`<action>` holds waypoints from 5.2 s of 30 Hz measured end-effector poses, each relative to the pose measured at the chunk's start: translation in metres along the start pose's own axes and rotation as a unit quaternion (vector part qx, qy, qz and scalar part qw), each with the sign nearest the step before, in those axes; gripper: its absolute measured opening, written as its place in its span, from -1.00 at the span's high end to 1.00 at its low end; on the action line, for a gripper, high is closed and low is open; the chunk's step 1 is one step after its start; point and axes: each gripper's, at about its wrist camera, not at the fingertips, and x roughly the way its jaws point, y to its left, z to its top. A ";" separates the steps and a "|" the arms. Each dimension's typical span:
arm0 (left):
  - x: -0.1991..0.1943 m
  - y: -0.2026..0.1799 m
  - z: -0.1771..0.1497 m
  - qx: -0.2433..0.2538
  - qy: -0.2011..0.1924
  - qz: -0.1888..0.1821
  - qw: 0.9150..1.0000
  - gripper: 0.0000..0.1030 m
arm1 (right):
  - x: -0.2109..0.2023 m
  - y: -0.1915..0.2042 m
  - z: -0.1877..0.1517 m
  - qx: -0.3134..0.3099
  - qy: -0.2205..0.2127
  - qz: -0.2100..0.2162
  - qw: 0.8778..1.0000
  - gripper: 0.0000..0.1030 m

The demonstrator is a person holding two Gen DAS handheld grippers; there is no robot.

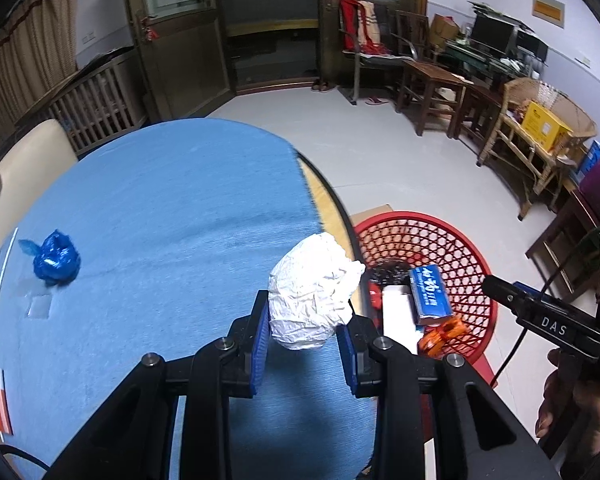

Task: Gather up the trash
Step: 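Move the white foil over the wastebasket and open the left gripper, then return both tools to the table and grasp the blue bag with the right gripper, then grasp the clear plastic tray with the left gripper while the right holds the blue bag, then lift the clear tray with the left gripper while the right holds the blue bag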

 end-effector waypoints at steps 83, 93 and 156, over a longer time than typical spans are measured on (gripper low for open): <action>-0.026 0.308 -0.195 -0.343 0.038 0.168 0.923 -0.51 | 0.085 0.408 -0.055 -0.316 0.062 0.172 0.931 -0.46; -0.020 0.303 -0.194 -0.316 0.042 0.189 0.929 -0.51 | 0.192 0.499 -0.023 -0.279 0.110 0.173 0.938 -0.46; 0.004 0.285 -0.116 -0.304 0.029 0.184 0.934 0.58 | 0.081 0.323 -0.051 -0.217 0.087 0.202 0.951 0.08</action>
